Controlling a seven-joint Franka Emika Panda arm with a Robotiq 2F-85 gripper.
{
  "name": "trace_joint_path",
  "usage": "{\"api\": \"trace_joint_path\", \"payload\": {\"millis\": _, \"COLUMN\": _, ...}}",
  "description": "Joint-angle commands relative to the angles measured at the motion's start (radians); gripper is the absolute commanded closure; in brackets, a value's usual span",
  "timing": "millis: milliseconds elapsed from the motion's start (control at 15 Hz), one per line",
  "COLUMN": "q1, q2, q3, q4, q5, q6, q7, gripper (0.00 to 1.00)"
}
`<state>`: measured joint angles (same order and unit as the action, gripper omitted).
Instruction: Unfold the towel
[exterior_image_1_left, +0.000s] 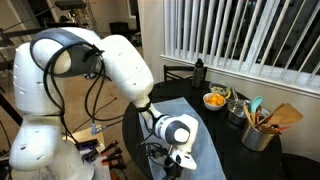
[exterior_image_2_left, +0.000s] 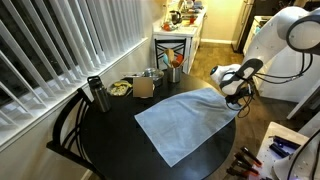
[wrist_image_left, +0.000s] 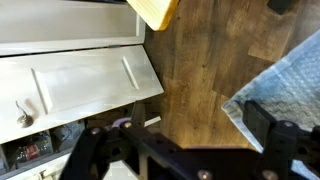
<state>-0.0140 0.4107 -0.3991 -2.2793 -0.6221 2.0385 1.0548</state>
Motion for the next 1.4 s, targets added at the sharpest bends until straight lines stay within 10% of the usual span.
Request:
{"api": "trace_joint_path", "payload": {"millis": 0, "q1": -0.042, "q2": -0.06, "q3": 0.034, "q4": -0.021, "q5": -0.02, "q6": 0.061, "q7": 0.033, "gripper": 0.0}}
{"api": "trace_joint_path", "payload": {"millis": 1333, "q1": -0.108, "q2": 0.016, "q3": 0.055, "q4": -0.004, "q5": 0.075, "q6": 0.066, "q7": -0.011, "gripper": 0.0}}
